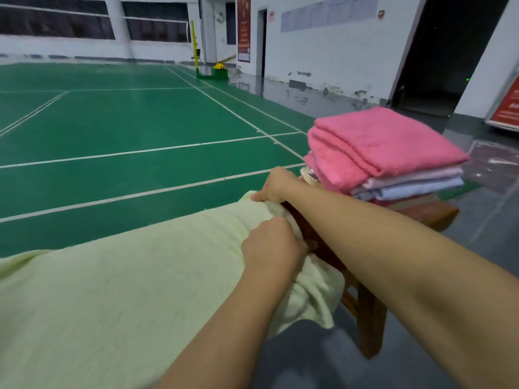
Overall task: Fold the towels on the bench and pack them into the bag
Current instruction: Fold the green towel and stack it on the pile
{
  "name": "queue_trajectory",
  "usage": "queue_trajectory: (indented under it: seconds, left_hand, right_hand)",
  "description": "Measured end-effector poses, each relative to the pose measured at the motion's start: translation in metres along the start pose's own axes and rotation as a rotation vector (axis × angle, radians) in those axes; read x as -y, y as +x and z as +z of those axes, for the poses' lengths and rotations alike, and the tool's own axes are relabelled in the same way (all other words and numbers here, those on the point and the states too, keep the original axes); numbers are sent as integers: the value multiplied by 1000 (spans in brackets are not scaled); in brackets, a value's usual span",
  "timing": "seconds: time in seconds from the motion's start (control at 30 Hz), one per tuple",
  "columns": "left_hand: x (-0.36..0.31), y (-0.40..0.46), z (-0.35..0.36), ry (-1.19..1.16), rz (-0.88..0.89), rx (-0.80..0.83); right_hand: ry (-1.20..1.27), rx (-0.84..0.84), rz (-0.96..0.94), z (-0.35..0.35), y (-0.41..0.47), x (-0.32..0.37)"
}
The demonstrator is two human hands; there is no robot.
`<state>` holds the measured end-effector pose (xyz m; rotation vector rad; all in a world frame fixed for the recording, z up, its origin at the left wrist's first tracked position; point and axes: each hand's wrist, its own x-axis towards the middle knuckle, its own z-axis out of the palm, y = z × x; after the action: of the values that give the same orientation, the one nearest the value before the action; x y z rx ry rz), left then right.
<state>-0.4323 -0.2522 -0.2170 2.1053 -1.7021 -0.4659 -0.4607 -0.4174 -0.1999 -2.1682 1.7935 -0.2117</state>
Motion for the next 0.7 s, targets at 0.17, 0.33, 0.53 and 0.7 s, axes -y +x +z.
queue_trajectory:
  seconds: [0.17,0.33,0.53,0.7]
  left_hand:
    - [4,-2,-6,-24,-3,63]
    - [10,-12,-20,-74,2,69]
    - [33,-22,-40,-1042,-199,103]
    - [51,-37,-62,-1432,-203,165]
  right_hand:
    - [223,-46,-69,-9,-9,-3]
    - [805,67,-93,-16,-26,2]
    - [1238,179,-83,-35,-35,13]
    - [1305,107,-62,-39,-43,18]
